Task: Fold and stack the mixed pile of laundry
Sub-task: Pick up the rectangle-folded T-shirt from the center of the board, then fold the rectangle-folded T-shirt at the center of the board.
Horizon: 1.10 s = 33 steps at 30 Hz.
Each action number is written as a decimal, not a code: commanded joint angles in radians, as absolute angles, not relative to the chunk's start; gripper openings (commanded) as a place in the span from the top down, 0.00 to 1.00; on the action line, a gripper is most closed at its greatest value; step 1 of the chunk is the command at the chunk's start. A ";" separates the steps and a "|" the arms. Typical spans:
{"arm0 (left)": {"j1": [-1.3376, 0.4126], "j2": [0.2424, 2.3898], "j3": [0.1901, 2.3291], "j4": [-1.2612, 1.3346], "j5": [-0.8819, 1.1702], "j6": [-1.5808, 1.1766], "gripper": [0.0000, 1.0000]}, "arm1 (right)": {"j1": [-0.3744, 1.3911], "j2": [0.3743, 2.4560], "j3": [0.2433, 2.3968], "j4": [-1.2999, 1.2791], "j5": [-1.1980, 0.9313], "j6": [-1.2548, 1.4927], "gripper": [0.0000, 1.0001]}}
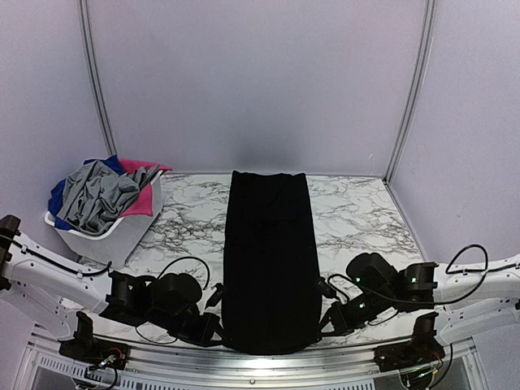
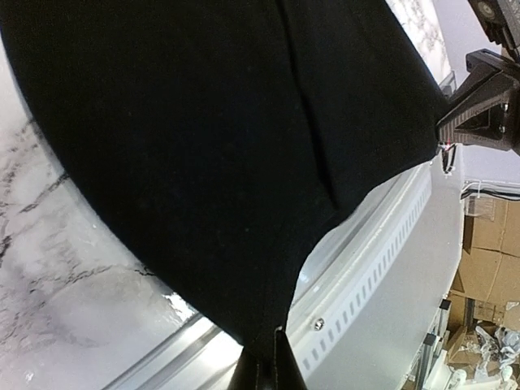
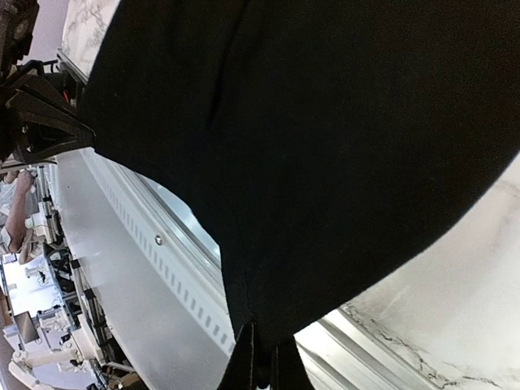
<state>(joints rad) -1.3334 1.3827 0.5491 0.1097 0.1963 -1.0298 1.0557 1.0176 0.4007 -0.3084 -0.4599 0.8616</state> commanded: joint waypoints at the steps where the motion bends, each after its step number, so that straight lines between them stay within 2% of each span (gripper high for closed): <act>1: -1.308 1.314 0.620 0.003 0.171 -0.987 1.00 | 1.050 0.988 0.539 -0.412 -0.363 0.839 1.00; 7: -1.177 1.360 0.722 -0.062 0.192 -0.903 1.00 | 0.903 1.067 0.629 -0.402 -0.357 0.700 1.00; 22: -0.837 1.644 1.052 -0.153 0.262 -0.692 1.00 | 0.512 1.463 0.946 -0.374 -0.449 0.383 1.00; 33: -0.676 1.903 1.320 -0.191 0.319 -0.603 1.00 | 0.388 1.795 1.206 -0.309 -0.537 0.303 1.00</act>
